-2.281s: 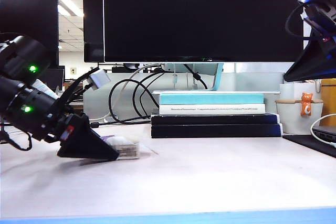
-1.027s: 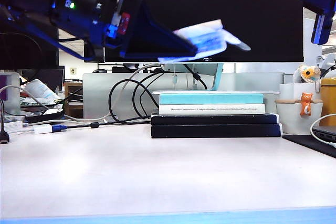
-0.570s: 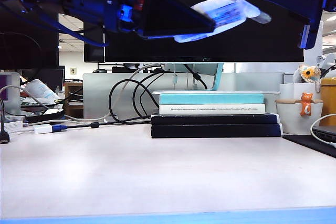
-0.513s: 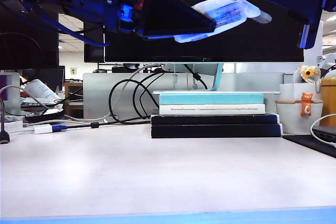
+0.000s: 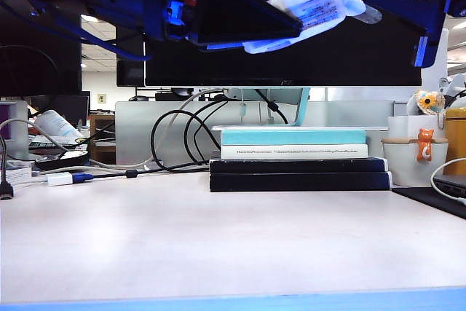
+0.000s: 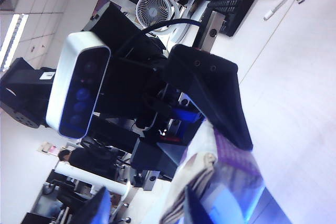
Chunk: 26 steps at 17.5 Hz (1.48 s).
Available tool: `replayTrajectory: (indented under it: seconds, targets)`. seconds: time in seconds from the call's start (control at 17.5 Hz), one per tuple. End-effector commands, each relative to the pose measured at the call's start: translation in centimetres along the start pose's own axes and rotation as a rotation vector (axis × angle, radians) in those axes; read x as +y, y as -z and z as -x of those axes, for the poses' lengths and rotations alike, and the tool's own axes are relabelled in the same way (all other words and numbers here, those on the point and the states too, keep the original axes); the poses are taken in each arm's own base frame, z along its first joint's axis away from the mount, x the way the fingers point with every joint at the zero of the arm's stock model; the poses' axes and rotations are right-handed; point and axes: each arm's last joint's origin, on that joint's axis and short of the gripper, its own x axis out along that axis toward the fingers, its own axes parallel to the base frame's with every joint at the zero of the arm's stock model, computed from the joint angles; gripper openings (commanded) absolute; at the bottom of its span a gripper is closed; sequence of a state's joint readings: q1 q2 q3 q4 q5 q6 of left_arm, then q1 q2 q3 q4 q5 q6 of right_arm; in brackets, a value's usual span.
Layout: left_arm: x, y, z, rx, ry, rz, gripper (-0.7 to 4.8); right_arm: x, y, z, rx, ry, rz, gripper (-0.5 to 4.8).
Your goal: Pick up a packet of tissues from the table with the left hand, then take a tissue from it with the right hand.
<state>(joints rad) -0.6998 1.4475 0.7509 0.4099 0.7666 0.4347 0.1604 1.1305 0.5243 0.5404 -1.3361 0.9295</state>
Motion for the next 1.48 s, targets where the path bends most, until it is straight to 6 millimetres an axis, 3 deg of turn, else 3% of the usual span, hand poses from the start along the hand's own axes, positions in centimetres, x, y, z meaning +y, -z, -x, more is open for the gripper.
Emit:
replayTrajectory:
  seconds: [0.06, 1.14, 1.2, 1.25, 1.48]
  targets:
    - [0.19, -1.13, 0.21, -0.052, -0.014, -0.051, 2.09, -0.17, 0.16, -0.03, 0.008, 0.007, 0.011, 1.84]
    - [-0.18, -1.76, -0.34, -0.043, -0.038, -0.06, 2.09, -0.56, 0.26, -0.04, -0.029, 0.054, 0.0, 1.34]
    - [-0.19, -1.72, -0.38, -0.042, -0.037, -0.06, 2.09, -0.56, 0.26, -0.04, -0.029, 0.053, 0.0, 0.95]
    - [-0.2, -1.68, -0.41, -0.041, -0.036, -0.058, 2.09, -0.55, 0.26, -0.04, -0.029, 0.054, 0.008, -0.03]
    - [-0.04, -1.46, -0.53, -0.008, -0.098, -0.055, 2.09, -0.62, 0.16, 0.0, -0.056, 0.081, 0.073, -0.05]
